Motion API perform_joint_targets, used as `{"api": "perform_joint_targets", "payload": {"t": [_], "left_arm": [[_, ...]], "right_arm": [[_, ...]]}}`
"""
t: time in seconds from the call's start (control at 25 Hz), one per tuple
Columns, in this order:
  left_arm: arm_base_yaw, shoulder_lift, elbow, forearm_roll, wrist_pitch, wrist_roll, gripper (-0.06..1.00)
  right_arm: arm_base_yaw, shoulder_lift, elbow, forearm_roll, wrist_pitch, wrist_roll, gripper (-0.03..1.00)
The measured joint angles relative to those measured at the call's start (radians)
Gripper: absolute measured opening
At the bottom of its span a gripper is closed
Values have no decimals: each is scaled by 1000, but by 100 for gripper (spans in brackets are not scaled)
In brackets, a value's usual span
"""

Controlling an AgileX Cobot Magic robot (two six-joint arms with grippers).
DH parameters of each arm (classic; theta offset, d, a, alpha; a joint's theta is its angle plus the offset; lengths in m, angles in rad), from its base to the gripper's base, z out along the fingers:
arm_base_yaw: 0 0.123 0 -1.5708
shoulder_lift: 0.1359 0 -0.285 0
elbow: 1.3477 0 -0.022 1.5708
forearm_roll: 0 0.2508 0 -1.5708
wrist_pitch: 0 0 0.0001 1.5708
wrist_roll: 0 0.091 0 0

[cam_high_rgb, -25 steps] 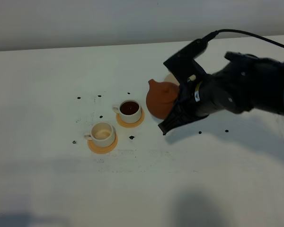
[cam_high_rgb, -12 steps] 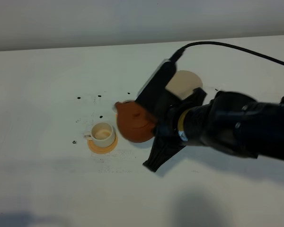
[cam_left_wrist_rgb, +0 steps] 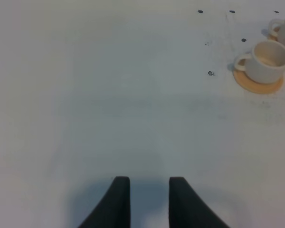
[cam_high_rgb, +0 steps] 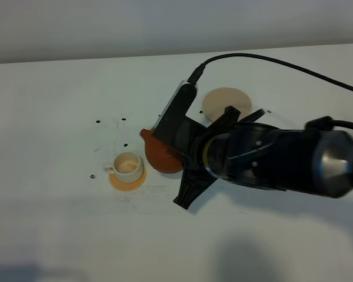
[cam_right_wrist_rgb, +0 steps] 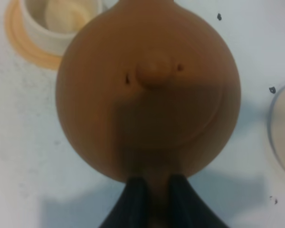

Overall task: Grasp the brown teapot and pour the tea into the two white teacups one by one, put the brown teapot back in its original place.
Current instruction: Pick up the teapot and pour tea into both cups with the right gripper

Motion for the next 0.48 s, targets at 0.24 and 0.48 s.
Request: {"api": "perform_joint_targets", "payload": {"t": [0.24,0.48], "left_arm": [[0,0,0,0,0,0,22],[0,0,0,0,0,0,22]], "right_arm": [[19,29,-26,-120,50,23,9],[56,51,-33,-206,98,27,9]]}}
